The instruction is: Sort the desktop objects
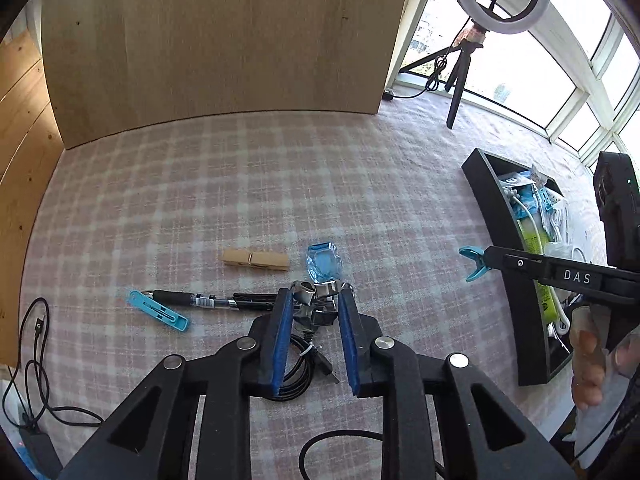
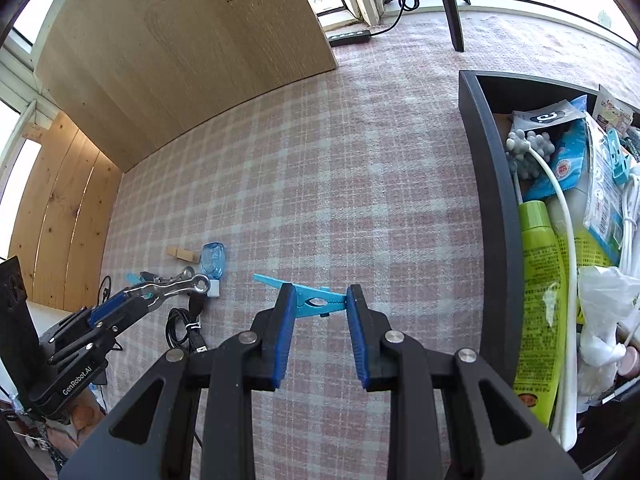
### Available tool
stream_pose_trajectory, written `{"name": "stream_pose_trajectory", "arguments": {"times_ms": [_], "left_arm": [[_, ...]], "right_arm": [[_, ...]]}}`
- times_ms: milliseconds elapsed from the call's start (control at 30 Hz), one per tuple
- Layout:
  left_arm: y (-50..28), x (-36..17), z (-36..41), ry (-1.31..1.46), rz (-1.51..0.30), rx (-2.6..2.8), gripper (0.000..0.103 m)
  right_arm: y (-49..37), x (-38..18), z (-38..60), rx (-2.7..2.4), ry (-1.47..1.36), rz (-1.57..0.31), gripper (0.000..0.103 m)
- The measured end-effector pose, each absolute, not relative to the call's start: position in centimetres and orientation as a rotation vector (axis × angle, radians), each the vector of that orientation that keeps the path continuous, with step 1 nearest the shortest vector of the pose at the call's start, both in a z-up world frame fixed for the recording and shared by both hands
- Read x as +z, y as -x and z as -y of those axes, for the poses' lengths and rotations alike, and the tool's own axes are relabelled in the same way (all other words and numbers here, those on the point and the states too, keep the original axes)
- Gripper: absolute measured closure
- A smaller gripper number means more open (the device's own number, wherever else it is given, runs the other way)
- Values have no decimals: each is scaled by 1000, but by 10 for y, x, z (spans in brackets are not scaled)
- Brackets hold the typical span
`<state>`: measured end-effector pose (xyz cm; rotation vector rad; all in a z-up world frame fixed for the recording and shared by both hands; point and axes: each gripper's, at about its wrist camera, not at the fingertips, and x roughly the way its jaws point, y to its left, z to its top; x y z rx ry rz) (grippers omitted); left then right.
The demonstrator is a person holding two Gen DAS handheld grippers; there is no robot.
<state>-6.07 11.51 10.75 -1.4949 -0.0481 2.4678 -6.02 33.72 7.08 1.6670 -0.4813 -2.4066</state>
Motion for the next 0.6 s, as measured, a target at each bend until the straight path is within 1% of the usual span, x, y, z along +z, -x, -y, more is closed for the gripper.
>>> {"name": "stream_pose_trajectory", "arguments": {"times_ms": [67, 100, 133, 200, 300, 367, 467, 500, 600], "left_arm": [[62, 111, -116, 1480, 37, 2481, 84], [64, 110, -118, 1475, 26, 2485, 100], [65, 111, -118, 1484, 25, 2488, 103], [70, 108, -117, 1508, 57, 2483, 103], [69, 108, -118, 1496, 20, 2503, 103], [69, 104, -117, 1496, 47, 2471, 103], [71, 93, -112, 1560, 48, 2460, 89], [72, 89, -111, 1581, 39, 2479, 80], [75, 78, -108, 1620, 37, 2487, 72]], "right_arm": [[60, 72, -335, -2412, -1660, 476, 78], [60, 73, -335, -2414, -1657, 474, 78], [59, 75, -335, -2416, -1654, 476, 78], [57, 77, -335, -2420, -1646, 480, 78], [56, 79, -335, -2419, -1642, 480, 78], [56, 78, -336, -2417, -1645, 480, 78], [53, 76, -335, -2410, -1655, 470, 78], [53, 75, -335, -2408, -1658, 470, 78], [53, 72, -335, -2404, -1669, 469, 78]]}}
